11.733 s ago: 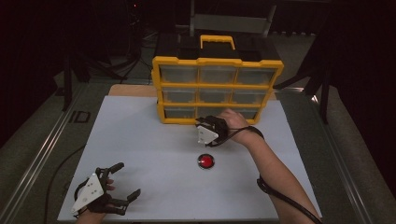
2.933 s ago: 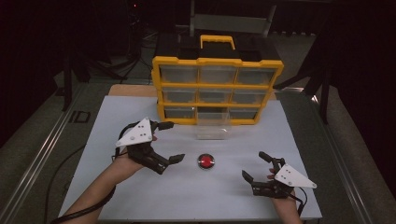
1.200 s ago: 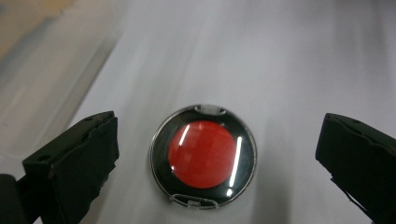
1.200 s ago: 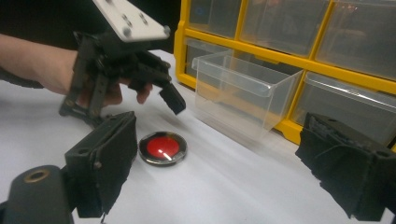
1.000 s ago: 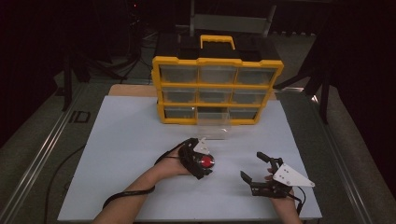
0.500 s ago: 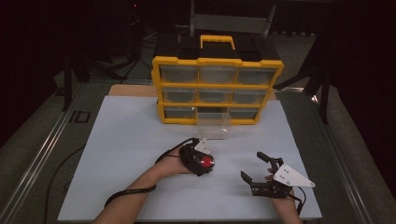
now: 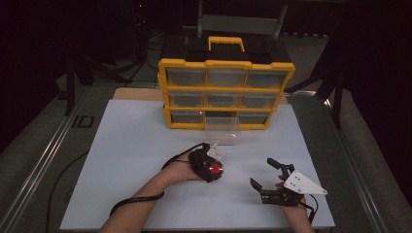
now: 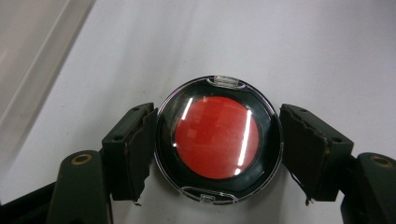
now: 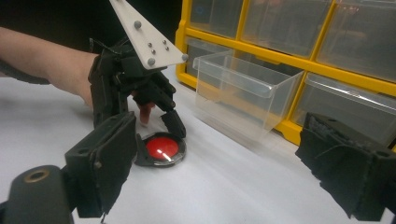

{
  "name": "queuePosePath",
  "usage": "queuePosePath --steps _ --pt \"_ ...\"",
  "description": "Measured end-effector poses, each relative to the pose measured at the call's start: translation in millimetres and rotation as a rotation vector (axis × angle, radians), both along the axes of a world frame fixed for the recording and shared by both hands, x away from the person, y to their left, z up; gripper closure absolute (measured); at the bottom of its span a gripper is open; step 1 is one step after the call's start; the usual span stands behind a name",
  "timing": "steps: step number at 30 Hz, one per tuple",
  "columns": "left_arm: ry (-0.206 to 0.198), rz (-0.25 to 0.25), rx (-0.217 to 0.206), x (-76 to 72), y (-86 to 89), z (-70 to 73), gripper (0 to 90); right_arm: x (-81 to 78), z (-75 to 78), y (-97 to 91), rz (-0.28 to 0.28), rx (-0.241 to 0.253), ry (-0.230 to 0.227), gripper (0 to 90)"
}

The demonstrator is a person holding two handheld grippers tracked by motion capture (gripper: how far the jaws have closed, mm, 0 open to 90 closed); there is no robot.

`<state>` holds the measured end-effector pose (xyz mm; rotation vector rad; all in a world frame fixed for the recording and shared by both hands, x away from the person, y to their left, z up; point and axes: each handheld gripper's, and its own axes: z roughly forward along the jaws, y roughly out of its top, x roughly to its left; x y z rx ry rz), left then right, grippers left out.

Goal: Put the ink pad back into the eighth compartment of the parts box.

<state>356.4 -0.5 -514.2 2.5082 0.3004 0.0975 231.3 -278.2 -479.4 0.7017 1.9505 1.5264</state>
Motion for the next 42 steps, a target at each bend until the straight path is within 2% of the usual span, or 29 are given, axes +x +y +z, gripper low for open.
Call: queuePosePath --steps 3,7,14,15,16,17,18,20,21,22,24,25,26,27,29,30,31,32,34,35,36,42 --pt "0.002 -0.004 0.014 0.6 -0.7 1.1 31.0 -0.5 0.3 0.6 0.003 -0.004 -0.004 11.6" --pt "0.001 -0.001 0.01 0.2 -1.6 1.2 31.1 0.2 -0.4 0.7 0.003 -0.003 0.0 11.5" --pt "-0.016 -0.026 0.039 -0.9 -3.4 6.2 31.2 0.5 0.4 0.4 0.002 0.001 -0.002 11.6" --pt "-0.004 -0.037 0.043 -0.8 -3.2 7.5 31.2 0.4 0.4 0.2 0.001 0.002 -0.002 11.6" --pt "-0.018 -0.035 0.048 -1.7 -2.9 8.7 31.2 0.6 0.4 0.0 0.0 0.003 -0.001 11.6" --pt "-0.002 -0.045 0.051 -2.0 -2.4 9.7 31.2 0.7 0.3 -0.3 0.0 0.004 -0.001 11.6" --pt "-0.009 -0.045 0.054 -2.9 -1.5 11.0 31.2 0.7 0.3 -0.5 -0.001 0.004 -0.001 11.5" --pt "0.011 -0.05 0.048 -3.3 1.1 13.6 31.2 0.4 0.7 -0.6 -0.002 0.005 -0.003 11.6" --pt "-0.003 -0.046 0.046 -4.3 2.6 15.0 31.1 0.2 0.9 -0.6 -0.001 0.006 -0.005 11.6" --pt "0.013 -0.051 0.042 -4.3 4.4 16.7 31.1 0.1 1.1 -0.6 -0.003 0.005 -0.005 11.6" --pt "0.004 -0.051 0.042 -6.3 7.9 20.0 31.2 0.2 1.2 -0.5 -0.003 0.007 -0.005 11.6" --pt "0.016 -0.059 0.043 -7.3 9.9 21.6 31.1 0.3 1.1 -0.5 -0.003 0.005 -0.005 11.6" --pt "0.0 -0.056 0.048 -8.5 11.3 22.9 31.2 0.1 1.0 -0.3 -0.003 0.004 -0.005 11.6" --pt "0.013 -0.061 0.043 -9.1 13.3 24.5 31.1 0.0 1.0 -0.2 -0.003 0.003 -0.005 11.6" --pt "-0.01 -0.061 0.053 -12.3 16.6 27.4 31.1 0.0 1.1 -0.2 -0.002 0.0 -0.006 11.6" --pt "0.004 -0.067 0.045 -13.4 18.4 28.9 31.1 0.0 1.2 -0.2 -0.003 0.001 -0.005 11.6" --pt "-0.017 -0.068 0.05 -15.1 20.4 31.2 31.1 0.0 1.4 -0.2 -0.004 0.004 -0.006 11.6" --pt "-0.011 -0.064 0.041 -16.3 22.4 33.3 31.1 -0.1 1.5 -0.2 -0.004 0.004 -0.006 11.6" --pt "-0.025 -0.068 0.027 -18.6 26.9 38.4 31.1 -0.2 1.7 0.0 -0.004 0.003 -0.006 11.6" --pt "-0.005 -0.071 0.019 -19.0 29.4 40.9 31.1 -0.3 1.7 0.2 -0.004 0.003 -0.006 11.6" --pt "-0.017 -0.068 0.017 -20.6 31.5 43.4 31.1 -0.3 1.7 0.2 -0.004 0.003 -0.007 11.6" --pt "-0.022 -0.071 -0.01 -27.3 44.1 59.0 31.1 -0.2 1.4 0.6 -0.002 0.005 -0.005 11.6"
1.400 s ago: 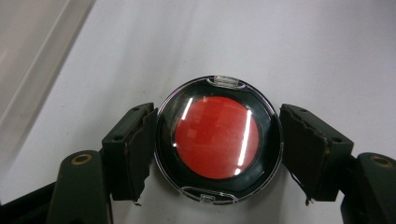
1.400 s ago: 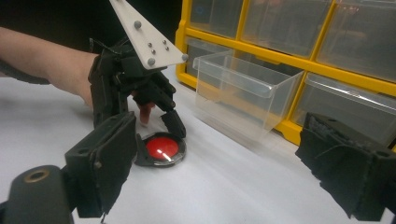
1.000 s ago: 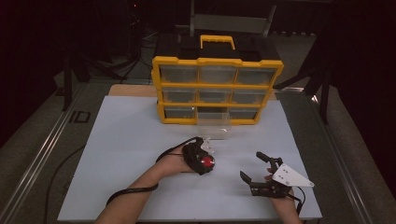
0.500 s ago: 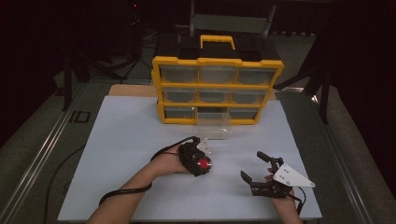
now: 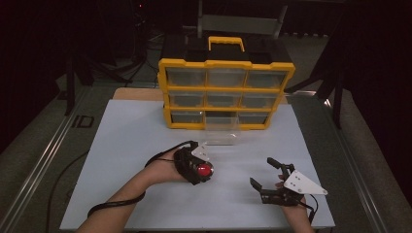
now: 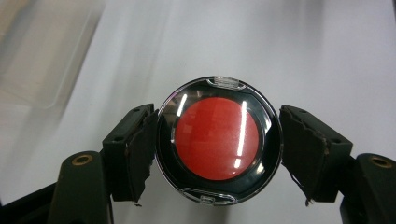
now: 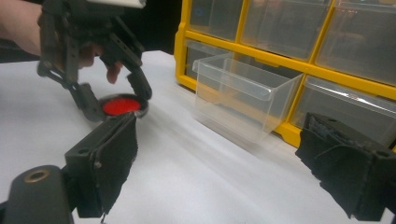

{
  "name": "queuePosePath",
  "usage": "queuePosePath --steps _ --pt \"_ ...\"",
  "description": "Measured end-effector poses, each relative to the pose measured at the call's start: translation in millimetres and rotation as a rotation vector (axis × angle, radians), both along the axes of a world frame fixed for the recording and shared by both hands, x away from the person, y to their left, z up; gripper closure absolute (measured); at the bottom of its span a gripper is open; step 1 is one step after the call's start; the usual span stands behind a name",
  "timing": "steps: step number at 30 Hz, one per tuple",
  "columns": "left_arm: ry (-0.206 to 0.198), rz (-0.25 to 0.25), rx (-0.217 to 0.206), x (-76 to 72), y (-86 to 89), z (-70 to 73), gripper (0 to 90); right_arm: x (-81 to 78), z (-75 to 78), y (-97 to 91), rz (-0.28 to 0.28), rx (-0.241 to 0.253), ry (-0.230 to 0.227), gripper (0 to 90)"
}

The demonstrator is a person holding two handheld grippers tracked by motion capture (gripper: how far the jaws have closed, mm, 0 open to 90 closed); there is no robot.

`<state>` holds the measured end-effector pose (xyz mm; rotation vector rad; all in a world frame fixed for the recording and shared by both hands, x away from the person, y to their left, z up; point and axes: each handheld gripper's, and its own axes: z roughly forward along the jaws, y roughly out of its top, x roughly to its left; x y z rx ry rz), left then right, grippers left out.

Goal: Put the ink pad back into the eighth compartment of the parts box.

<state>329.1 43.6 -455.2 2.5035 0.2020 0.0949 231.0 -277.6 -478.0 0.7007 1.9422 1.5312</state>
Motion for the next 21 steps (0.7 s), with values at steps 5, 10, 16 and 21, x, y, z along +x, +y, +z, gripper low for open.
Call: queuePosePath --steps 5,10,16,21 --pt "-0.012 -0.007 0.0 -3.8 8.9 11.9 31.1 0.1 0.0 0.6 0.001 -0.003 0.001 11.6" --pt "-0.017 -0.016 -0.011 -7.0 16.8 24.5 31.1 -0.4 0.8 0.5 -0.002 0.001 0.001 11.6" --pt "-0.029 -0.028 -0.002 -10.2 21.4 40.3 31.1 -0.2 1.3 0.2 -0.002 0.003 -0.002 11.6" --pt "-0.035 -0.032 -0.005 -8.7 23.2 54.5 31.1 -0.1 1.7 0.2 -0.001 0.004 -0.005 11.6"
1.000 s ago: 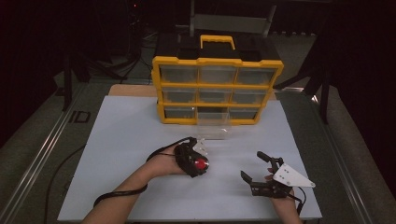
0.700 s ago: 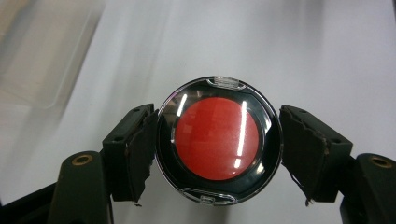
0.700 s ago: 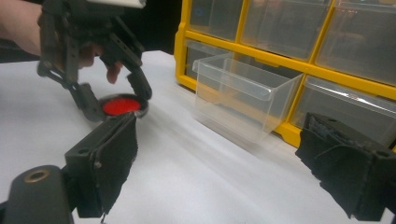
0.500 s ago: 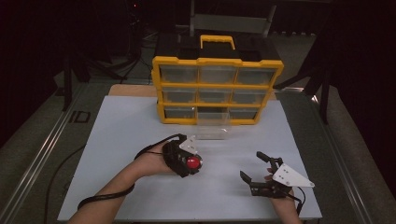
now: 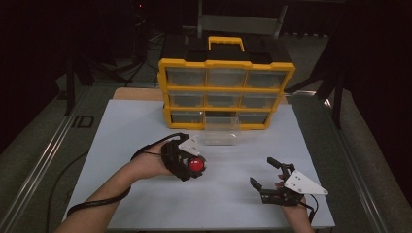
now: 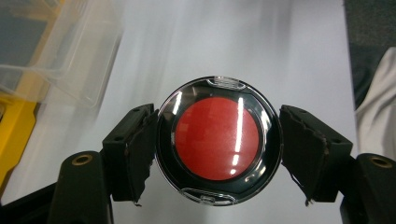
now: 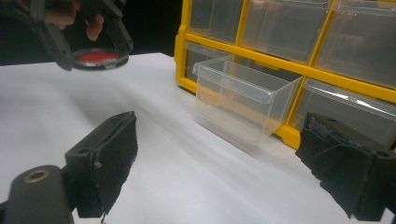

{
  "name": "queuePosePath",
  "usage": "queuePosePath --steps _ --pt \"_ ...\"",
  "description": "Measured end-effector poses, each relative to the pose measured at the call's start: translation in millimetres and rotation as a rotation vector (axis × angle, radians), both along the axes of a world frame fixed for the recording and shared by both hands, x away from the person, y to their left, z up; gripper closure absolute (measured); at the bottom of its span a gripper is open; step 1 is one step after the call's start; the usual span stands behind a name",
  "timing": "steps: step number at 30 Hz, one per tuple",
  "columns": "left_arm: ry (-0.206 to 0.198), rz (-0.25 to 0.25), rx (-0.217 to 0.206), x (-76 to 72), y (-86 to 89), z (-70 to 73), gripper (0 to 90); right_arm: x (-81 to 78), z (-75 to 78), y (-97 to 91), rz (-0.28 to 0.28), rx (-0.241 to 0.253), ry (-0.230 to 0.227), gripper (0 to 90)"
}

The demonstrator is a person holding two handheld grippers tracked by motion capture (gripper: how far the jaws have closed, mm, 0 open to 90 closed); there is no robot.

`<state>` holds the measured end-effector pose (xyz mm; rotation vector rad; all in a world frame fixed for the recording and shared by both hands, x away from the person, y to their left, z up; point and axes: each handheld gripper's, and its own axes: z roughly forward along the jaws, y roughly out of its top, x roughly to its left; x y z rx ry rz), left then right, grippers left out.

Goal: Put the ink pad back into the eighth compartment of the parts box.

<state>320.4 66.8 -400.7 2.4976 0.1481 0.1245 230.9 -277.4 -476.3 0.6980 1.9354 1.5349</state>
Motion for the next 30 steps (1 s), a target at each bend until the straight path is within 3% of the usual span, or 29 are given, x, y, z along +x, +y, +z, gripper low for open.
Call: queuePosePath --steps 10,22,30 --pt "0.009 -0.026 -0.021 11.2 -3.5 32.5 31.1 -0.2 0.9 -0.1 0.0 0.005 -0.005 11.6" --pt "-0.04 -0.05 -0.053 22.6 -10.8 73.2 31.1 0.3 1.2 -1.1 -0.003 0.009 -0.002 11.6" --pt "-0.057 -0.034 -0.076 32.5 -12.7 89.1 31.1 0.2 1.0 -1.0 -0.002 0.006 -0.002 11.6"
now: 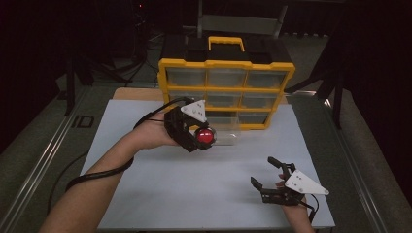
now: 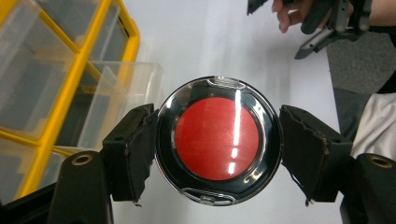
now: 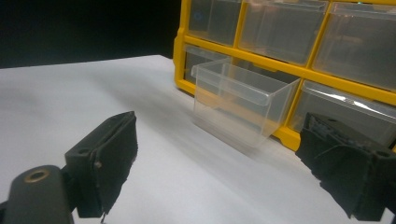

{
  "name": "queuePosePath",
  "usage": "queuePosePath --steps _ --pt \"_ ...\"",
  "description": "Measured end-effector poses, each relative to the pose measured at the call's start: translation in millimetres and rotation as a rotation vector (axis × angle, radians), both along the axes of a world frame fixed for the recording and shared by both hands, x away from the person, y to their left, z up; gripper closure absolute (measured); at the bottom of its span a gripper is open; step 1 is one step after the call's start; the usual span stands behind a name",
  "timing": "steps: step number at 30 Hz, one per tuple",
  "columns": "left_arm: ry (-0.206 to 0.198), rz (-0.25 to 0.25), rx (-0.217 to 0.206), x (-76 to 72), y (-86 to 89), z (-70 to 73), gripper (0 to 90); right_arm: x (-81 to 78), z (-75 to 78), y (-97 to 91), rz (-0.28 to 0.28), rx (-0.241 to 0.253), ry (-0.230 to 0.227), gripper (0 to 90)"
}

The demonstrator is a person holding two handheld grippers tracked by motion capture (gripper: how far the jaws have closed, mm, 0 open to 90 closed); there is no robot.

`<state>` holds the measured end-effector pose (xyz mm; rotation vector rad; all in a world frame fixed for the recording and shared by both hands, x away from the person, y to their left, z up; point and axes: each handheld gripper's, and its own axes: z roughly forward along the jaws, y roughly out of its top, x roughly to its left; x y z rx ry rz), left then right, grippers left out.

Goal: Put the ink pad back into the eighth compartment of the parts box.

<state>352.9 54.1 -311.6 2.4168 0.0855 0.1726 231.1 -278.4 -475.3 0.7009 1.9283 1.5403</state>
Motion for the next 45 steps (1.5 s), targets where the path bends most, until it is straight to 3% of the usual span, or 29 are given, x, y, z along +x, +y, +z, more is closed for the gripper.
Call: queuePosePath --steps 13,17,26,28,35,42,45 --pt "-0.05 0.044 -0.086 23.4 -5.1 32.4 31.1 0.6 -0.3 1.0 0.005 -0.003 -0.002 11.6" --pt "-0.041 0.065 -0.127 32.2 -7.6 34.9 31.1 0.2 0.4 -0.2 0.002 0.001 -0.004 11.6" --pt "-0.023 0.118 -0.167 50.2 -17.9 28.9 31.1 0.4 0.5 -1.2 0.002 0.004 -0.004 11.6" --pt "-0.018 0.141 -0.192 57.8 -22.7 26.1 31.1 0.4 0.3 -1.0 0.003 0.003 -0.003 11.6" --pt "0.001 0.156 -0.225 67.1 -32.6 18.9 31.0 0.8 0.0 -2.3 0.002 0.004 -0.003 11.5" --pt "0.016 0.185 -0.211 78.1 -43.3 -1.4 31.1 -0.3 1.6 -3.1 0.004 0.014 -0.009 11.6" --pt "0.024 0.187 -0.182 81.3 -48.8 -11.7 31.0 0.1 1.1 -4.0 0.003 0.015 -0.009 11.6"
